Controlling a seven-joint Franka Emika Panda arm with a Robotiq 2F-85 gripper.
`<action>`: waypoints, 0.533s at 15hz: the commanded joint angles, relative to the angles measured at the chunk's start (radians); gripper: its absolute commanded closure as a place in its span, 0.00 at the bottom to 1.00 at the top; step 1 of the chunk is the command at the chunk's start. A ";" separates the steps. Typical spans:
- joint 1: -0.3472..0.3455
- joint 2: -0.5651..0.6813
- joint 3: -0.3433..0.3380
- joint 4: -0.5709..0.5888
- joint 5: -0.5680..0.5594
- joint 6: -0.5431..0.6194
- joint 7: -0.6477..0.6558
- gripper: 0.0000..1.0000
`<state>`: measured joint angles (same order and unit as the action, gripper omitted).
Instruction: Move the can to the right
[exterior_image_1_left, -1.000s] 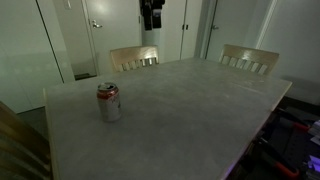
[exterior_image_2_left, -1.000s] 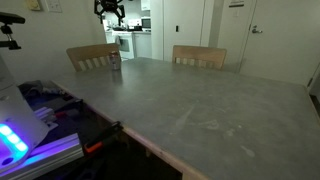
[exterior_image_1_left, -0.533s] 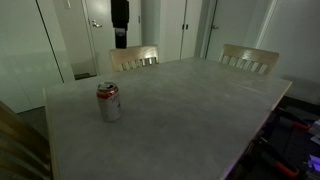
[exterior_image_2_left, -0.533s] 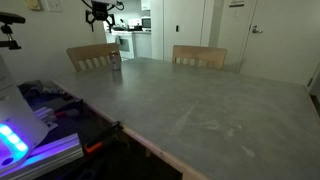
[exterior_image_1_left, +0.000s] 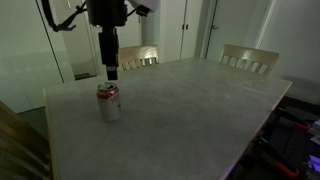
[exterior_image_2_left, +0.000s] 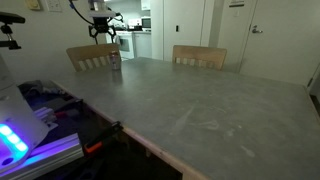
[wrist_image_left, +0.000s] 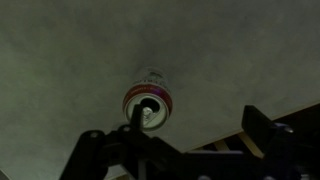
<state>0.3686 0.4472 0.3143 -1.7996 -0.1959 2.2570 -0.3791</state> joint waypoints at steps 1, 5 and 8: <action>0.045 0.068 -0.018 0.075 -0.091 -0.006 0.032 0.00; 0.034 0.138 -0.028 0.156 -0.117 -0.010 -0.002 0.00; 0.025 0.180 -0.045 0.205 -0.113 0.000 -0.004 0.00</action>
<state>0.3983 0.5728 0.2833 -1.6648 -0.2986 2.2567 -0.3653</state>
